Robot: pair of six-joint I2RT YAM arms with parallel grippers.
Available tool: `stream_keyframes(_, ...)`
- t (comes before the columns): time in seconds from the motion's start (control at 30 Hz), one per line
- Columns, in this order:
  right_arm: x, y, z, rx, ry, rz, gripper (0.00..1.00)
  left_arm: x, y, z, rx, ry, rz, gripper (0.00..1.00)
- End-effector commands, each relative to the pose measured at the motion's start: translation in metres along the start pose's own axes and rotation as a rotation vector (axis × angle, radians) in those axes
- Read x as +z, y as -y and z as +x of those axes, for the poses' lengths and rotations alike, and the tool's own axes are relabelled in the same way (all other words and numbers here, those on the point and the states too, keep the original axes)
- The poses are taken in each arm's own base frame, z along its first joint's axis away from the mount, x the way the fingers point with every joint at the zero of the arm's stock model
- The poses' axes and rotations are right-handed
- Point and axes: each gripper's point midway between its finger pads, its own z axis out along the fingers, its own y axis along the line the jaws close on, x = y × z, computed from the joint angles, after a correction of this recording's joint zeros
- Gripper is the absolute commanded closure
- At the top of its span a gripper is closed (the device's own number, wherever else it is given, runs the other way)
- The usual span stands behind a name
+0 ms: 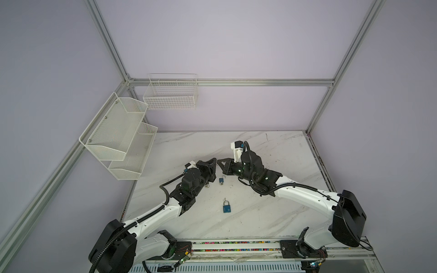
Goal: Unlock with the key
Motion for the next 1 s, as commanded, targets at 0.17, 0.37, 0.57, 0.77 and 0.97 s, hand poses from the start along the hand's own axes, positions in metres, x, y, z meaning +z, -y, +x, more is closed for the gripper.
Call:
stream_keyframes(0.17,-0.017,-0.030,-0.014,0.087,-0.031,-0.110,0.69,-0.006,0.067,0.010,0.195,0.002,0.224,1.00)
stream_keyframes(0.37,-0.016,-0.049,-0.017,0.122,-0.079,-0.194,0.64,-0.005,0.080,0.019,0.264,-0.025,0.279,1.00)
stream_keyframes(0.57,-0.018,-0.053,-0.027,0.163,-0.082,-0.240,0.68,-0.007,0.090,0.024,0.339,-0.028,0.307,1.00)
stream_keyframes(0.77,-0.017,-0.050,-0.030,0.195,-0.079,-0.239,0.75,-0.010,0.097,0.026,0.377,-0.024,0.323,1.00)
stream_keyframes(0.97,-0.013,-0.049,-0.027,0.217,-0.098,-0.242,0.77,-0.011,0.102,0.028,0.376,-0.024,0.346,1.00)
